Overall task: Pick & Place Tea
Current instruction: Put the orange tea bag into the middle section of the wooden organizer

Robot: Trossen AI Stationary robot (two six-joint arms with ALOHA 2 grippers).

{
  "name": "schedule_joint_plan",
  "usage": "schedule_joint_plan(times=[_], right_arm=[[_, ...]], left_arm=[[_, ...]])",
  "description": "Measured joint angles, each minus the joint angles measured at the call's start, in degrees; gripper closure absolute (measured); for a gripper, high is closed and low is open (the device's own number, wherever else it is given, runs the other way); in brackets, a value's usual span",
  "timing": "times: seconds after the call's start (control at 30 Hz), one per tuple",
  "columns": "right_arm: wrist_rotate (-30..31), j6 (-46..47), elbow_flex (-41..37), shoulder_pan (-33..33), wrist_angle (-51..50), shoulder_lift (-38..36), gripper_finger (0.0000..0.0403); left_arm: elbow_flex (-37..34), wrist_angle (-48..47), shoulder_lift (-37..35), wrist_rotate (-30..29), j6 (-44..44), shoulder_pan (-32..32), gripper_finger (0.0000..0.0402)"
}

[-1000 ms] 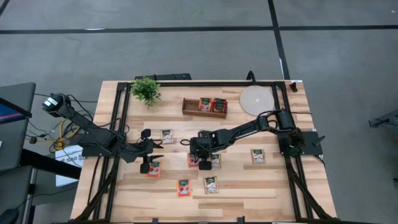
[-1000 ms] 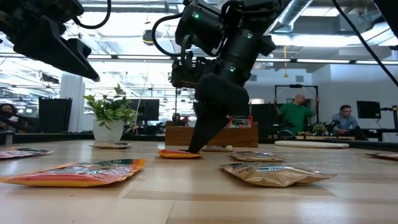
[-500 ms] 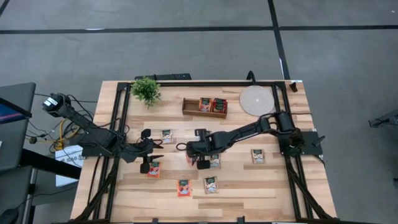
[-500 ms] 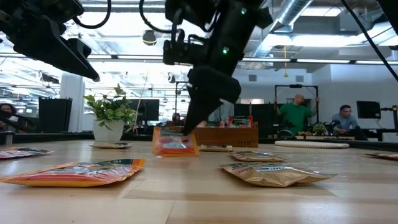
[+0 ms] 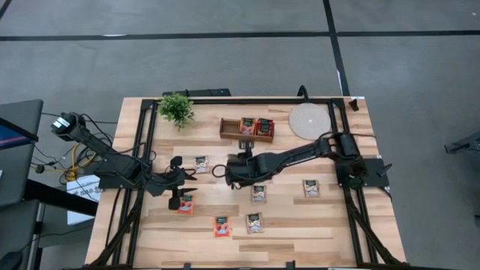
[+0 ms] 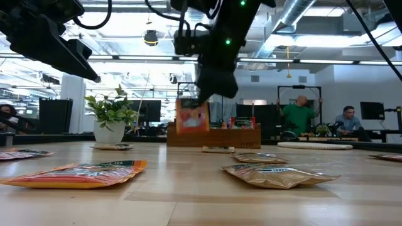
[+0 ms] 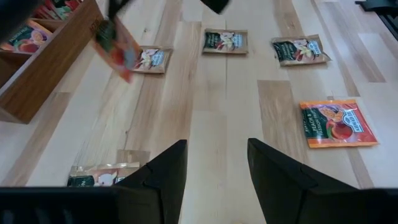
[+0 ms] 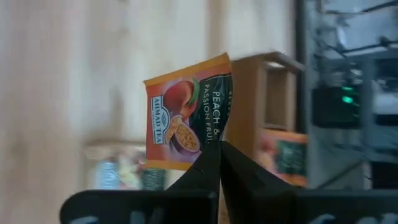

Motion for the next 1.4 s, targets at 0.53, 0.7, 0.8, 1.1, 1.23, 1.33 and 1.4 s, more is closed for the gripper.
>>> schedule_joint_plan(times=[0.53,0.7,0.8,1.1,1.23,1.33,1.4], right_arm=[[6.65,-0.63,-2.12,-11.08,-5.2,-8.89,0.0403],[3.53,-2.47,-2.26,-14.91,-3.2,-8.04,0.0403],[0.53,-2.5,-2.14,-16.88,-1.96,-8.1,0.0403],[-4.38,-2.63,-2.19,-19.76,-0.69,-6.13,0.0403],[-4.1,-3.66,-2.19,-20.06,0.02,-3.23,0.0403],[-3.86,-4.21,-2.18,-20.15,2.07,-1.57,0.0403],[-3.8,-4.89,-2.21,-20.29,2.41,-1.56,0.0403]], left_arm=[[0.0,-0.26,0.01,0.15,-0.15,0.0,0.024],[0.0,-0.28,0.01,0.17,-0.21,0.0,0.024],[0.0,-0.3,0.01,0.22,-0.2,0.01,0.024],[0.0,-0.3,0.01,0.6,-0.2,0.01,0.024],[0.0,-0.3,0.01,0.7,-0.2,0.0,0.024],[0.0,-0.3,0.01,0.74,-0.2,0.02,0.024],[0.0,-0.3,0.01,0.85,-0.2,0.02,0.024]])
